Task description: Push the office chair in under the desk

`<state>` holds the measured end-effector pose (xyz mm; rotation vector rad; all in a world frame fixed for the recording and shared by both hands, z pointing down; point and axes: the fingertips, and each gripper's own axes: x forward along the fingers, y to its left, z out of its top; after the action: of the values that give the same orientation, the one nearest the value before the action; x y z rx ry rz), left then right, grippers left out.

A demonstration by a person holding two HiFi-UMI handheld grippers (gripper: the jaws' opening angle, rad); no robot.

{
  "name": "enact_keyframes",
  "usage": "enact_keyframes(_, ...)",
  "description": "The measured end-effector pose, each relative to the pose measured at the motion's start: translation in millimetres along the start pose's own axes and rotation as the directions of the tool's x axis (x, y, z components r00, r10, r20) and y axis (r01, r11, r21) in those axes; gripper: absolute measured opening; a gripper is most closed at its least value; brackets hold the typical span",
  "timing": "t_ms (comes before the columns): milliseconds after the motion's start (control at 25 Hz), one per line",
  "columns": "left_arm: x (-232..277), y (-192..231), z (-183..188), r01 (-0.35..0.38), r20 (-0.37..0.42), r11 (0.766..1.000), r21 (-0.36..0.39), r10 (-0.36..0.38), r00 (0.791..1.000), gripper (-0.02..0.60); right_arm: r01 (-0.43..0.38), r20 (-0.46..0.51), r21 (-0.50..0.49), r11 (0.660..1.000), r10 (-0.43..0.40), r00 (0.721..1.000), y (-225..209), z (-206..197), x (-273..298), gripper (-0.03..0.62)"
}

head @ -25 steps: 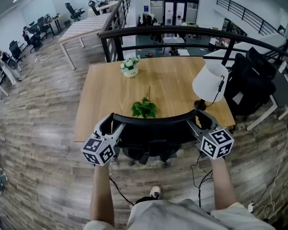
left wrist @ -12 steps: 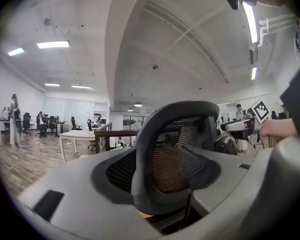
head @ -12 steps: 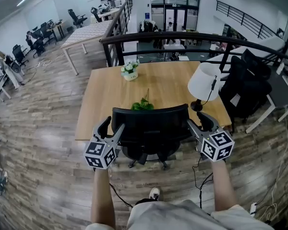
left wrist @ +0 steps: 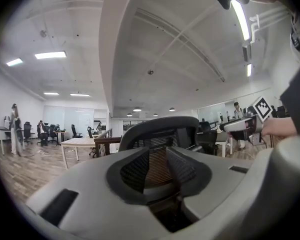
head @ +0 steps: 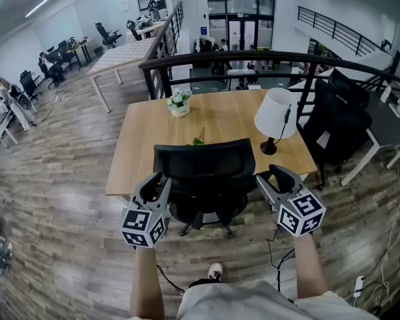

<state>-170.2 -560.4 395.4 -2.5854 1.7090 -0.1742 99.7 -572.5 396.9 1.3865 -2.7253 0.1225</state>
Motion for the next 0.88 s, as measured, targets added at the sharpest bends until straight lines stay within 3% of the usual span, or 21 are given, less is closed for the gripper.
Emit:
enact_keyframes(440, -32, -59, 31, 0.016, 0.049, 0.998, 0.068, -0.020, 0.999, 0.069, -0.066, 0.035, -0.046, 0.997, 0.067, 0.997, 42, 24, -38, 0.190)
enact_keyframes(600, -42, -72, 39, 0.013, 0.060, 0.996, 0.085, -0.018, 0.998, 0.027, -0.090, 0.046, -0.061, 0.994, 0.093, 0.995, 55, 32, -47, 0.164)
enact_keyframes(880, -57, -90, 51, 0.010, 0.072, 0.994, 0.105, -0.018, 0.997, 0.023, -0.087, 0.083, -0.061, 0.994, 0.092, 0.992, 61, 44, -66, 0.089)
